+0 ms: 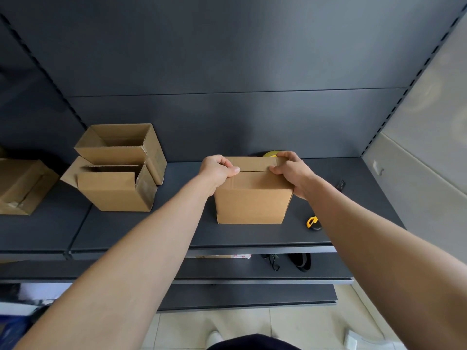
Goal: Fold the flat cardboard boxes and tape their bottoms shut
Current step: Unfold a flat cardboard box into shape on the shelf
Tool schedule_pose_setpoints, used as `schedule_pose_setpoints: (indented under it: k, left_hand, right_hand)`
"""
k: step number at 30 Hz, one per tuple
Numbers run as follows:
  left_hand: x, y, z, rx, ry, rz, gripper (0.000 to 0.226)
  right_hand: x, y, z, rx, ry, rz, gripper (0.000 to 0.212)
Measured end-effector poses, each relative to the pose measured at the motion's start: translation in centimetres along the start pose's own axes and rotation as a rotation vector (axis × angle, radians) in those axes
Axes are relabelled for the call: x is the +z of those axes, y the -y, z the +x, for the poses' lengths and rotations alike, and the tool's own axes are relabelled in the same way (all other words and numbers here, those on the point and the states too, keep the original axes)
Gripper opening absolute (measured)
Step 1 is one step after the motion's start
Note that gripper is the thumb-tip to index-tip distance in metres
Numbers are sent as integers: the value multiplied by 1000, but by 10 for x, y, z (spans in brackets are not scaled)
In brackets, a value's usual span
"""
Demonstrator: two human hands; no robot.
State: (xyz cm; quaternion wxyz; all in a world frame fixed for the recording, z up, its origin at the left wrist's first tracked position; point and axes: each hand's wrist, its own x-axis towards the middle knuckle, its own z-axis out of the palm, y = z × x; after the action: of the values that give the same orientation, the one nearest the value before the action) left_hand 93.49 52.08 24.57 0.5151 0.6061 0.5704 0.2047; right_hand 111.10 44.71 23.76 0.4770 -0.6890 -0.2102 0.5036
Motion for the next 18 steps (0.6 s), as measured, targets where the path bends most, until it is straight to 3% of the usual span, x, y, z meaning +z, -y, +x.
schedule_pose_setpoints:
  k: [6,18]
  left_hand:
    - [4,1,1,30,-27,7,23]
    - [16,4,-3,0,-78,-31,34]
  right_hand:
    - [1,-8,1,-49,12,-55,58]
    - [5,-14,9,-125,-62,-158,53]
